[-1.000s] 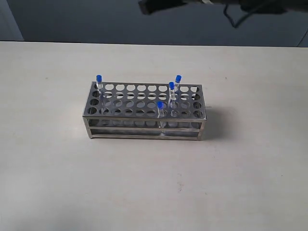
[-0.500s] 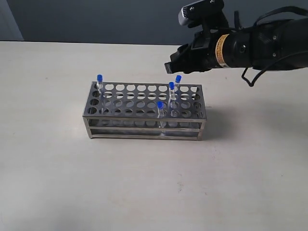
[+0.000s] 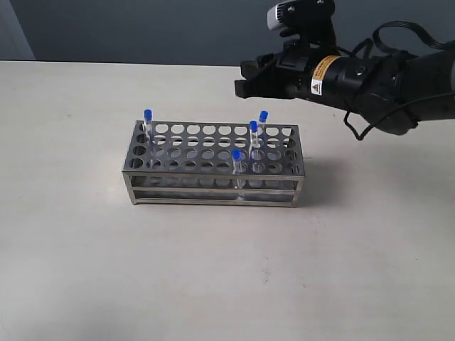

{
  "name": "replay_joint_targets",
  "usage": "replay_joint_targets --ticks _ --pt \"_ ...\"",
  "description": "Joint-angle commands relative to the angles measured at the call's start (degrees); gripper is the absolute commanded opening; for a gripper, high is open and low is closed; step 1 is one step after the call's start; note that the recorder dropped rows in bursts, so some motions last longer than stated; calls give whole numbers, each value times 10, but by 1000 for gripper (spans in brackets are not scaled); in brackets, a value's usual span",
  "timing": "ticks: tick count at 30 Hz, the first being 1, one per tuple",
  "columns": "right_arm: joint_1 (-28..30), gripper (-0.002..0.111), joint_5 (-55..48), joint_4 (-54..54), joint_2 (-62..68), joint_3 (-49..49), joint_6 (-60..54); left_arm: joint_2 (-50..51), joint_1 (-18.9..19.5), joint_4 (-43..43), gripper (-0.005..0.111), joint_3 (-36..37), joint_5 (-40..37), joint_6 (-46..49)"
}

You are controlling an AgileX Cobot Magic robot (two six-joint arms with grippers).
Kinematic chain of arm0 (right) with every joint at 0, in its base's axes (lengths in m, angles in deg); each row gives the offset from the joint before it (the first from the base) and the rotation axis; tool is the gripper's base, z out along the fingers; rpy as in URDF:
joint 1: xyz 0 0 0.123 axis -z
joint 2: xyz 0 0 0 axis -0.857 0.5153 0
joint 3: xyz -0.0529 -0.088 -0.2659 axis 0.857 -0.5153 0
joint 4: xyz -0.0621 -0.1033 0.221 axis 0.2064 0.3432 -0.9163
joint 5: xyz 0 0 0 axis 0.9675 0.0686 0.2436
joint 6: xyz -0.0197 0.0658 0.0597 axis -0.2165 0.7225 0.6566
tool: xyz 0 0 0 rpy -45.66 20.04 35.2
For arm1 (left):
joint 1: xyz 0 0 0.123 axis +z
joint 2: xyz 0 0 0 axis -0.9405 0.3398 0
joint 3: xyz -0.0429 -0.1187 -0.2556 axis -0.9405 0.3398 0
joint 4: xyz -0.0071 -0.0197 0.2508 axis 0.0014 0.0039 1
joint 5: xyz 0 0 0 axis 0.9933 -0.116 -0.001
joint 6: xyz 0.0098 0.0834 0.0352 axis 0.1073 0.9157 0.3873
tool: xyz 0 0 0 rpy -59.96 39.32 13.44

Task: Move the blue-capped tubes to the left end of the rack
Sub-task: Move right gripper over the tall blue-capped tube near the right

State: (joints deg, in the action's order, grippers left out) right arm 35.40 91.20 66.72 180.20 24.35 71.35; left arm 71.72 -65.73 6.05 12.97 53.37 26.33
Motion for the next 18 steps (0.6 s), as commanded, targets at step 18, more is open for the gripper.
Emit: replay_joint_targets --ticks 18 --pt "2 37 220 -269 1 -172 -197 -2 -5 -1 0 2 -1 -1"
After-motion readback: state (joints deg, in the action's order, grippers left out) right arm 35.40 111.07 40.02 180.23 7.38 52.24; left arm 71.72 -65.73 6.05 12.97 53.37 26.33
